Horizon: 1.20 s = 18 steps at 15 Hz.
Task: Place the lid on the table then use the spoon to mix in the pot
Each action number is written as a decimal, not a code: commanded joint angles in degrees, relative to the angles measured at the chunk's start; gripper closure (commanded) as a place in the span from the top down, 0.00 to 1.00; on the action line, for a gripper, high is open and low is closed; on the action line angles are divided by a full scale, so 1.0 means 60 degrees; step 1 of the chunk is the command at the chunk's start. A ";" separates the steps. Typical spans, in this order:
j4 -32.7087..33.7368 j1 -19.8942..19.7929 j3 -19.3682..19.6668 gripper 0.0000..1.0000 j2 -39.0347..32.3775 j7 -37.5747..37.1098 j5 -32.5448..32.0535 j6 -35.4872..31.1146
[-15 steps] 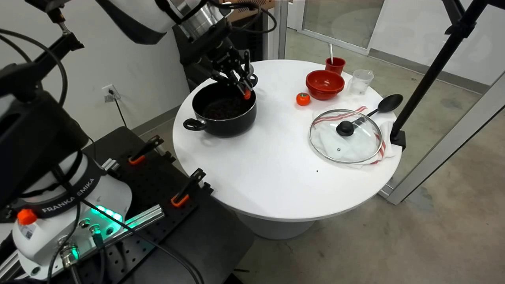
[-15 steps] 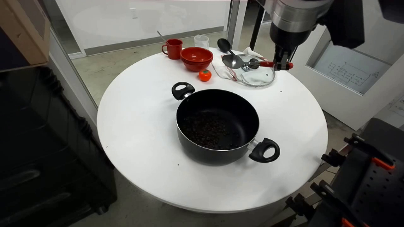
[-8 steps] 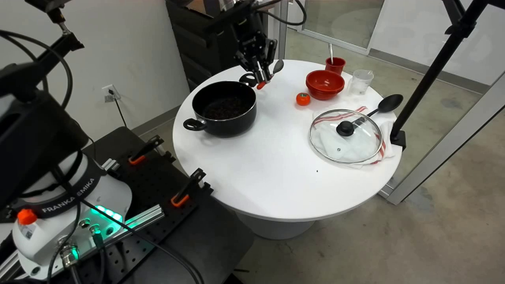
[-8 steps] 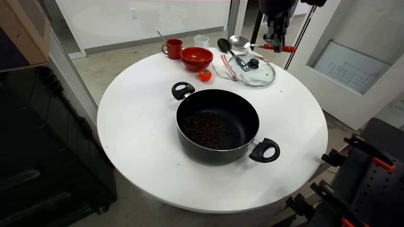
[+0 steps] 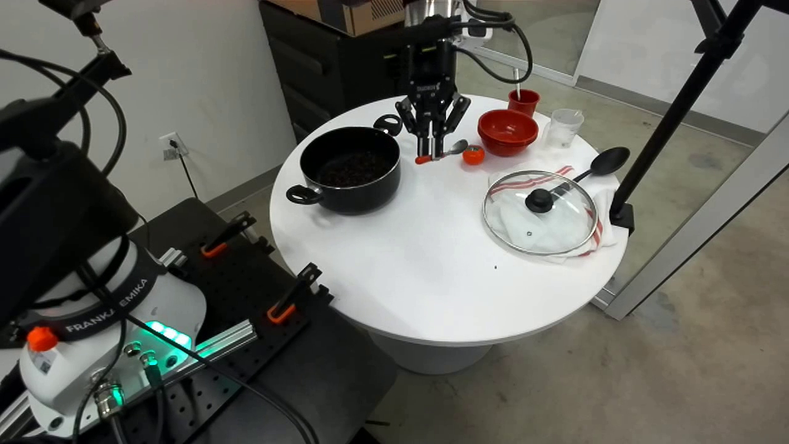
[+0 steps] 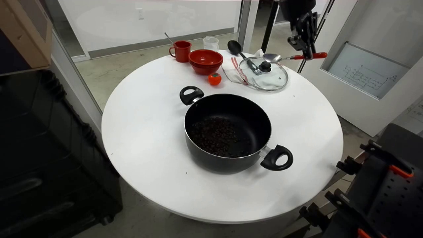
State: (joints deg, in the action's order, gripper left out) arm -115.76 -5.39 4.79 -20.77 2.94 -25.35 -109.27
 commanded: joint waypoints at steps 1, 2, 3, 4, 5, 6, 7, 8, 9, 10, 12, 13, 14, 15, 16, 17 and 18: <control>0.0421 -0.0219 -0.0207 0.05 -0.0165 0.2049 0.0690 0.0544; 0.0395 -0.0261 -0.0273 0.05 -0.0127 0.2502 0.0815 0.0384; 0.0324 -0.0308 -0.0360 0.05 -0.0016 0.2892 0.1028 0.0106; 0.0323 -0.0350 -0.0442 0.05 0.0025 0.3235 0.1291 -0.0057; 0.0386 -0.0375 -0.0543 0.05 -0.0012 0.3533 0.1644 -0.0169; 0.0502 -0.0395 -0.0622 0.05 -0.0120 0.3720 0.2018 -0.0208; 0.0662 -0.0421 -0.0697 0.05 -0.0286 0.3808 0.2425 -0.0349; 0.0839 -0.0414 -0.0739 0.05 -0.0448 0.3829 0.2727 -0.0384; 0.1140 -0.0400 -0.0750 0.05 -0.0767 0.3670 0.2988 -0.0577; 0.1355 -0.0392 -0.0735 0.05 -0.1014 0.3546 0.3136 -0.0859; 0.1891 -0.0370 -0.0608 0.05 -0.1731 0.3268 0.3054 -0.1679; 0.2172 -0.0363 -0.0514 0.05 -0.2156 0.3140 0.2850 -0.2178; 0.2419 -0.0370 -0.0438 0.05 -0.2512 0.3016 0.2736 -0.2549; 0.2620 -0.0380 -0.0366 0.05 -0.2826 0.2942 0.2639 -0.2861; 0.2771 -0.0374 -0.0292 0.05 -0.3079 0.2891 0.2542 -0.3006; 0.2891 -0.0386 -0.0232 0.05 -0.3297 0.2888 0.2468 -0.3116; 0.2943 -0.0389 -0.0170 0.05 -0.3457 0.2942 0.2360 -0.3137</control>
State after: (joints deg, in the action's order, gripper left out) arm -102.13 -7.65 2.96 -37.20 21.49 -9.20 -127.38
